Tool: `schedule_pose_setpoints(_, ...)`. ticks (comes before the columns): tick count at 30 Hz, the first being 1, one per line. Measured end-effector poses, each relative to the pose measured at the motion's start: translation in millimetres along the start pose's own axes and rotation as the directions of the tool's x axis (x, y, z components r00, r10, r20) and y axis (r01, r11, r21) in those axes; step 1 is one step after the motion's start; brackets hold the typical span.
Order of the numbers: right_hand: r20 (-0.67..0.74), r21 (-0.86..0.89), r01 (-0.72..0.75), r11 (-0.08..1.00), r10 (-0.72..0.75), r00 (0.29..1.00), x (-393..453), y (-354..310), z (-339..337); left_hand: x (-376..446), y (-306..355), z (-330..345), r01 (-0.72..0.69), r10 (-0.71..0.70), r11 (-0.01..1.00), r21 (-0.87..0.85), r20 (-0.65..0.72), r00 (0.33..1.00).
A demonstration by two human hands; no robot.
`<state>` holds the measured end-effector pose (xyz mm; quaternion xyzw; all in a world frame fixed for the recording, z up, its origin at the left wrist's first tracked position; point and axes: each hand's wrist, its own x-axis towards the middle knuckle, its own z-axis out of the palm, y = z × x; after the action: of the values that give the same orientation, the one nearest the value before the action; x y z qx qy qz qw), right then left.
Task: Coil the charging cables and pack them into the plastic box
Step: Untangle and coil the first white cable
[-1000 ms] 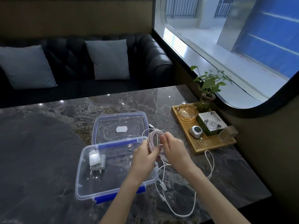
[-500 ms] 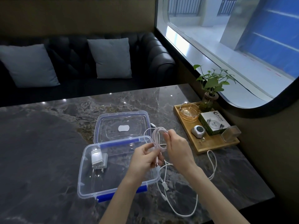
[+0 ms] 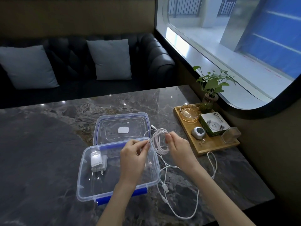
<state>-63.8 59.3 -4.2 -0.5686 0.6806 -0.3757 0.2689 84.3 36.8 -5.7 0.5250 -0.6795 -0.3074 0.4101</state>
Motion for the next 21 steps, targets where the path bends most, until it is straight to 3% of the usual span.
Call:
schedule_pose_setpoints(4,0.006,0.005,0.007,1.0,-0.007,1.0,2.5,-2.8,-0.5,-1.9,2.4,1.1,0.069,-0.065,0.994,-0.086,0.046,0.997)
schedule_pose_setpoints(7,0.031,0.009,0.009,1.0,-0.01,0.999,1.5,-4.4,0.5,1.6,-0.1,3.1,0.243,-0.214,0.939,-0.243,0.141,0.967)
schedule_pose_setpoints(12,0.026,-0.022,0.021,1.0,-0.021,0.999,0.5,-4.6,4.1,5.7,6.5,2.8,0.544,-0.419,0.667,-0.51,0.346,0.839)
schedule_pose_setpoints(14,0.015,-0.044,0.032,0.999,-0.031,0.999,-0.2,-4.6,6.0,5.0,8.9,2.4,0.57,-0.434,0.603,-0.558,0.37,0.821)
schedule_pose_setpoints(21,-0.037,-0.183,0.066,0.981,-0.074,0.997,-2.0,-1.9,13.3,0.6,9.3,14.6,0.517,-0.467,0.669,-0.534,0.239,0.851)
